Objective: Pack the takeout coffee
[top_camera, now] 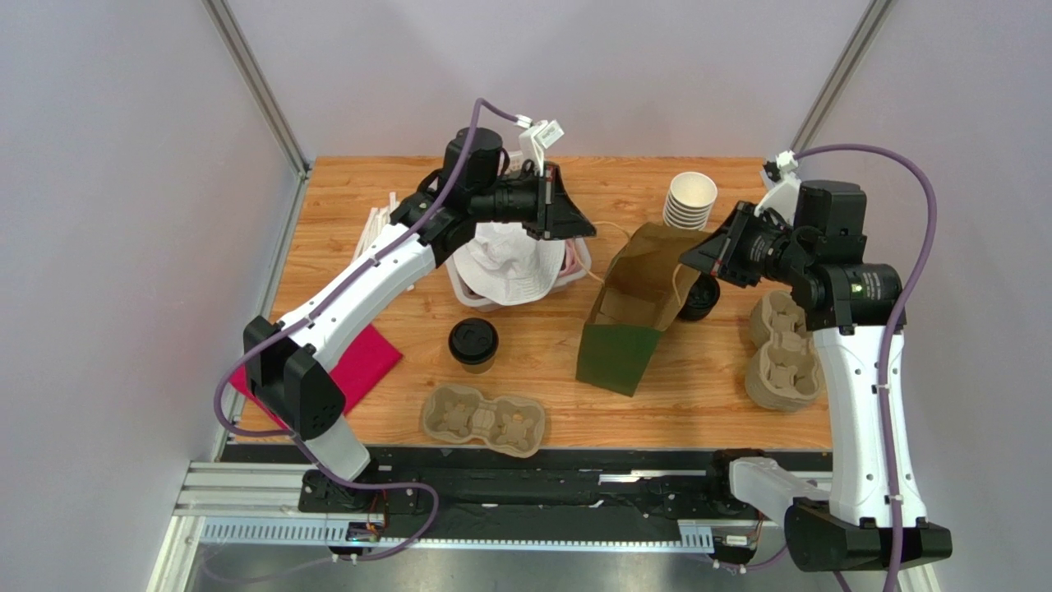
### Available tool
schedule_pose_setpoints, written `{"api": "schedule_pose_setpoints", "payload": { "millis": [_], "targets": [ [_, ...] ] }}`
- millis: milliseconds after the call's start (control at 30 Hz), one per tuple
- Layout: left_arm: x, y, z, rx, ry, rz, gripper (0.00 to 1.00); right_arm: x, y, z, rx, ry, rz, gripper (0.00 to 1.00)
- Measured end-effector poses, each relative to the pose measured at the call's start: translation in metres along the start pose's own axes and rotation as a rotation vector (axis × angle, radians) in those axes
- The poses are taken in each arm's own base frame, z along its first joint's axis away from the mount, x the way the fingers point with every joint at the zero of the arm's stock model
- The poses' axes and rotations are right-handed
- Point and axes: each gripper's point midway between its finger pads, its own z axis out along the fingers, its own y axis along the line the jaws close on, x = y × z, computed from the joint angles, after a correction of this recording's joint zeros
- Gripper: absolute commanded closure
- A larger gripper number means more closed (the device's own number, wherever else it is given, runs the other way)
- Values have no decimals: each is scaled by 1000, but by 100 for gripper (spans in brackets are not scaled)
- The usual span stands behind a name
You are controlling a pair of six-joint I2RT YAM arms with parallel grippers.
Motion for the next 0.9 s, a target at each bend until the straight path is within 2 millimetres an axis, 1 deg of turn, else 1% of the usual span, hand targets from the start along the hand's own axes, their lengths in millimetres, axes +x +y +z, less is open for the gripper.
{"api": "schedule_pose_setpoints", "payload": {
  "millis": [100, 267, 400, 533, 633, 733, 800, 900],
  "targets": [
    [-2, 1, -7, -9, -11, 1, 100, 6, -10, -5, 31, 22, -9, 100],
    [-2, 7, -12, -21, -17, -5, 100, 12, -30, -13, 90, 47, -25, 100],
    [5, 17, -14, -41, -7, -30, 100, 17, -43, -19, 119, 69, -46, 100],
    [13, 33, -19, -73, 0, -64, 100, 19, -55, -29, 132, 84, -53, 100],
    [14, 40, -22, -86, -1, -77, 100, 20, -48, -35, 73, 102, -78, 100],
    [15, 41, -24, -90, -6, -87, 100, 20, -28, -39, -44, 110, -157, 100],
    [16, 41, -25, -89, -8, -91, 100, 20, -19, -42, -94, 106, -209, 100],
    [18, 42, -29, -93, -16, -102, 100, 22, -17, -46, -122, 101, -278, 100]
  ]
}}
